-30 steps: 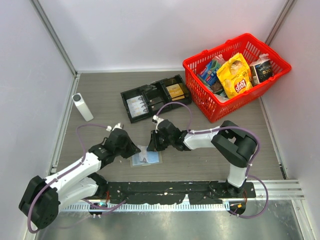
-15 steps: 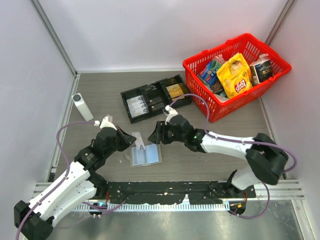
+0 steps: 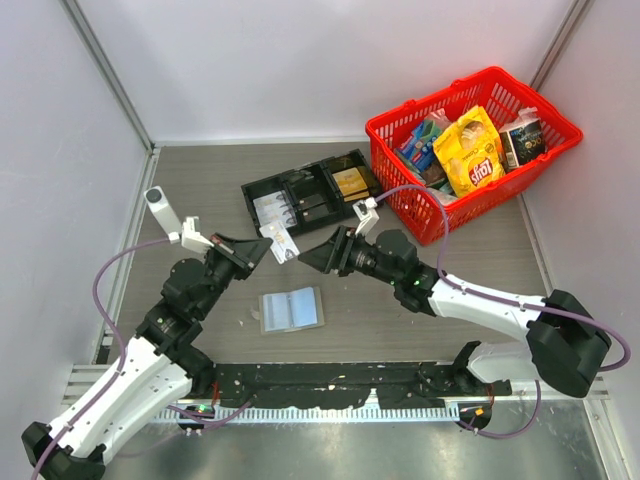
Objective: Take the credit cards out of the card holder
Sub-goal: Remove the credit card from the card holder.
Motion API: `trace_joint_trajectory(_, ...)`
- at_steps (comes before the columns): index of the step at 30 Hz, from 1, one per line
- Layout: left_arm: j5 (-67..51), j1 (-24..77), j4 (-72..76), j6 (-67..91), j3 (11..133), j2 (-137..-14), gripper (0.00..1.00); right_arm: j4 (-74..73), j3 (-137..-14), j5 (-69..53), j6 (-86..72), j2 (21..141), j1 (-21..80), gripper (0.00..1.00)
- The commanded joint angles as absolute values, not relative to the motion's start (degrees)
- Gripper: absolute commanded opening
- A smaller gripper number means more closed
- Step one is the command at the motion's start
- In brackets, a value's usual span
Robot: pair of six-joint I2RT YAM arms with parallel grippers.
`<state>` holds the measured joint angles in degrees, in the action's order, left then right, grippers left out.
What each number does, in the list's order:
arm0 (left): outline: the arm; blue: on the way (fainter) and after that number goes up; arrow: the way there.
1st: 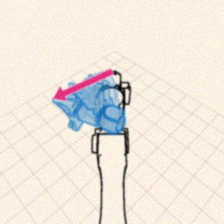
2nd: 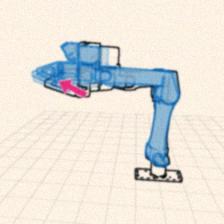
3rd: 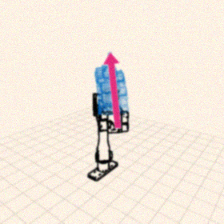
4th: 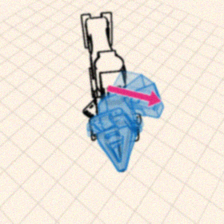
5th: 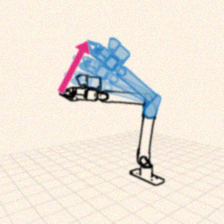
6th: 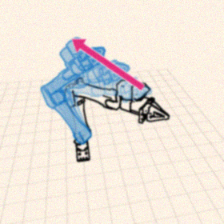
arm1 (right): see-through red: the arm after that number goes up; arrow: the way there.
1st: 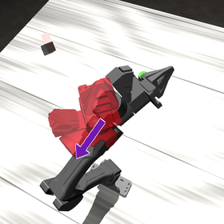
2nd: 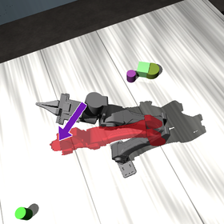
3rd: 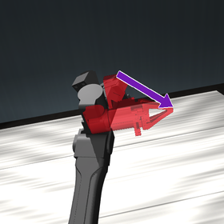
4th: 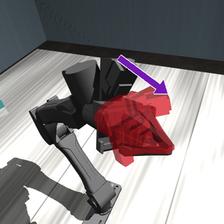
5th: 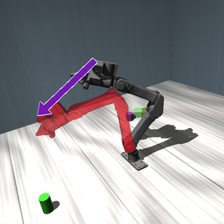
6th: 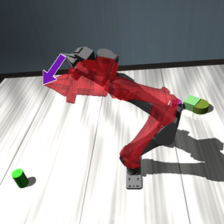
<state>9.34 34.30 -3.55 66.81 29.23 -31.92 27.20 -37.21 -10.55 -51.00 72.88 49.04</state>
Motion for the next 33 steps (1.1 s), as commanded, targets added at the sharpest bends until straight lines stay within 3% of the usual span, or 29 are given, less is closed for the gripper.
trace_joint_trajectory(1, 7.7, 34.0, 5.5, 69.3, 31.5, -32.9, 0.00, 36.1, -37.9, -13.6, -53.5, 70.6, 48.3, 0.64)
trace_joint_trajectory(23, 2.3, 33.9, 9.3, 71.5, 30.9, -31.8, 0.00, 40.2, -42.4, -16.3, -54.6, 70.8, 47.9, 0.41)
trace_joint_trajectory(29, 1.0, 33.9, 10.6, 70.1, 31.1, -33.0, 0.03, 37.8, -44.8, -17.8, -53.0, 70.9, 47.7, 0.16)
trace_joint_trajectory(30, 0.5, 33.9, 10.4, 69.0, 31.5, -33.0, 0.06, 35.4, -45.3, -17.8, -51.8, 70.3, 47.6, 0.08)
trace_joint_trajectory(33, -1.4, 34.0, 6.3, 63.6, 34.0, -33.0, 0.21, 28.2, -48.0, -18.6, -48.9, 69.1, 46.5, 0.01)
